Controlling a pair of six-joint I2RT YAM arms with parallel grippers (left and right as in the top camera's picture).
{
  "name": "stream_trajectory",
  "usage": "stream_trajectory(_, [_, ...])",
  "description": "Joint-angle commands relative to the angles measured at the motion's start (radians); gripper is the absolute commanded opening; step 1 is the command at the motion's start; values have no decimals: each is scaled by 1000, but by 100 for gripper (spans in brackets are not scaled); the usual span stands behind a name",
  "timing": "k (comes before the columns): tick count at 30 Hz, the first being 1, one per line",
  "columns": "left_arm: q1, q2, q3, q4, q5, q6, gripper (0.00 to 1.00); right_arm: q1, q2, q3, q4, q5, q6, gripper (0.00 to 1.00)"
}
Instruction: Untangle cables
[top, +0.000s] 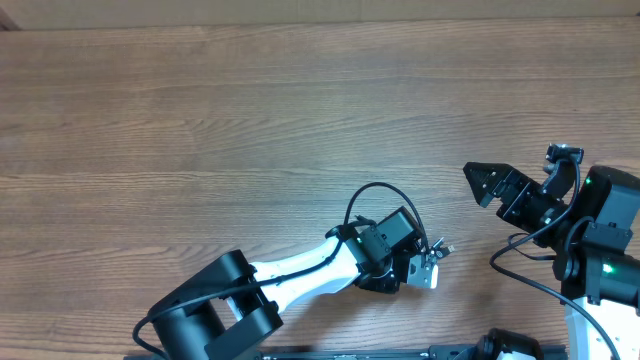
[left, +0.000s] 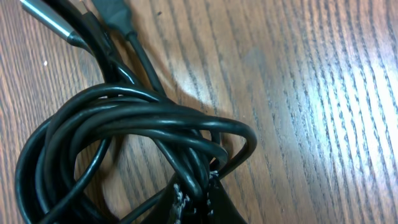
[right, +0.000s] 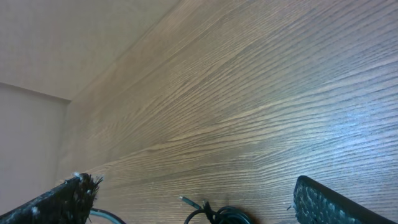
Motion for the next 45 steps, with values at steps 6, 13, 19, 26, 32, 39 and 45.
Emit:
stream_trajectory(6, [89,-116,8,-67,37,-214,4,-8,-5,15,15,-59,4,100])
stream_trajectory(13, [196,-339,8,-125,192,-285,4,-7,-6,15,16,-108,3,100])
stream_trajectory(19, [322,-496,8,-109,283,-512,4,-7,-6,15,27,-268,-61,100])
stream_trajectory(26, [401,-535,9,27,421,-783,4,-5,-6,15,33,-496,-264,100])
stream_trajectory(32, [372,-533,9,211,465,-965,4,-4,-5,15,3,-541,-349,100])
stream_trajectory(39, [319,-533,9,334,476,-1007,4,-4,-5,15,11,-624,-354,100])
stream_trajectory(45, [306,-533,9,340,498,-1018,4,-4,-5,15,11,-803,-468,97])
